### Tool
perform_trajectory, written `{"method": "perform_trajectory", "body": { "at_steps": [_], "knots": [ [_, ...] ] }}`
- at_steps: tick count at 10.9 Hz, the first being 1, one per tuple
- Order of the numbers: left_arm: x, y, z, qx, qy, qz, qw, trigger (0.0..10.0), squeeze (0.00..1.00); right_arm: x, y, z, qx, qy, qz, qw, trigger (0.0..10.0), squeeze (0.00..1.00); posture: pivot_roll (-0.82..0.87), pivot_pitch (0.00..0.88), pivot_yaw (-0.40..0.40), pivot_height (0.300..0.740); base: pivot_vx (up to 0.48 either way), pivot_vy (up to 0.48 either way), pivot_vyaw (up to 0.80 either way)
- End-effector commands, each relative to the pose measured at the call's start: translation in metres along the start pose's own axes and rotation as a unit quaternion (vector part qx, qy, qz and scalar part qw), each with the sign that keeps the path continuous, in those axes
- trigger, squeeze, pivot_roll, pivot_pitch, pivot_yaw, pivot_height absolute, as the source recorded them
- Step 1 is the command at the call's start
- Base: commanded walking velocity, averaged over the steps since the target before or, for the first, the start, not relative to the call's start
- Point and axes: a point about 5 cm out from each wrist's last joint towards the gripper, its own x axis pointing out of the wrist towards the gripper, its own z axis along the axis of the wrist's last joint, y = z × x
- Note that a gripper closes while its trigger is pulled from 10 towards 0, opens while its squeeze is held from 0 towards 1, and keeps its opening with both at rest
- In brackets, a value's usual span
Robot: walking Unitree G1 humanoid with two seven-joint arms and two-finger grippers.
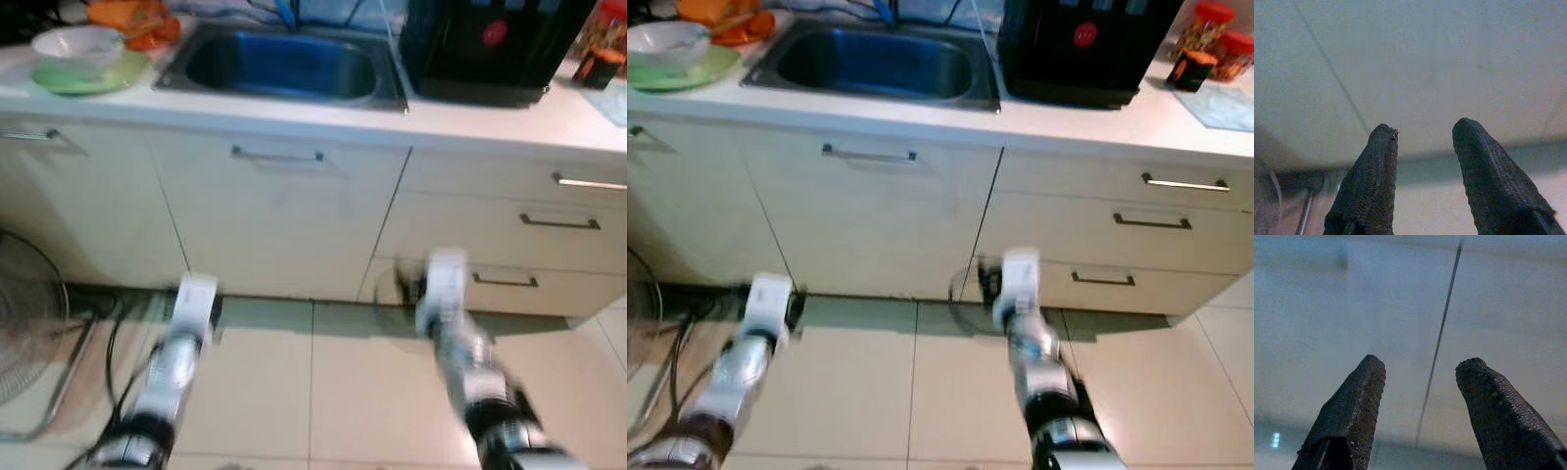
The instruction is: Kitchen organization
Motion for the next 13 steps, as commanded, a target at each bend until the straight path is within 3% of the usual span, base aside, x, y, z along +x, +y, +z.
{"method": "perform_trajectory", "body": {
  "at_steps": [1,3,5,6,7,8,11,13],
  "knots": [
    [0.011,0.001,0.037,-0.011,-0.074,0.01,0.997,10.0,0.0,0.007,0.0,0.025,0.018,-0.055,-0.01,0.998,10.0,0.0,-0.05,0.031,-0.064,0.719,0.0,0.0,0.0],
    [0.01,-0.001,0.097,-0.047,-0.2,0.008,0.979,10.0,0.0,0.01,0.005,0.078,0.026,-0.15,-0.013,0.988,10.0,0.0,-0.06,0.038,-0.073,0.719,0.0,0.0,0.0],
    [0.004,-0.01,0.149,-0.067,-0.276,-0.006,0.959,10.0,0.0,0.007,0.012,0.114,0.041,-0.2,-0.019,0.979,10.0,0.0,-0.06,0.032,-0.077,0.719,0.0,0.0,0.0],
    [0.004,-0.013,0.154,-0.07,-0.277,-0.007,0.958,10.0,0.0,0.007,0.016,0.115,0.043,-0.202,-0.017,0.978,10.0,0.0,-0.06,0.027,-0.078,0.719,0.0,0.0,0.0],
    [0.001,-0.022,0.161,-0.065,-0.278,-0.024,0.958,10.0,0.0,0.006,0.03,0.112,0.049,-0.185,-0.003,0.982,10.0,0.0,-0.06,0.023,-0.079,0.719,0.0,0.0,0.0],
    [0.0,-0.018,0.161,-0.067,-0.279,-0.017,0.958,10.0,0.0,0.005,0.033,0.111,0.053,-0.18,0.002,0.982,10.0,0.0,-0.06,0.021,-0.078,0.719,0.0,0.0,0.0],
    [-0.003,-0.018,0.163,-0.085,-0.267,-0.016,0.96,10.0,0.0,0.005,0.031,0.111,0.055,-0.165,-0.003,0.985,10.0,0.0,-0.05,0.022,-0.083,0.719,0.0,0.212,0.0],
    [-0.003,-0.017,0.163,-0.085,-0.257,-0.013,0.963,10.0,0.0,0.004,0.033,0.113,0.04,-0.165,0.0,0.986,10.0,0.0,-0.05,0.028,-0.079,0.719,0.0,0.405,0.8]
  ]
}}
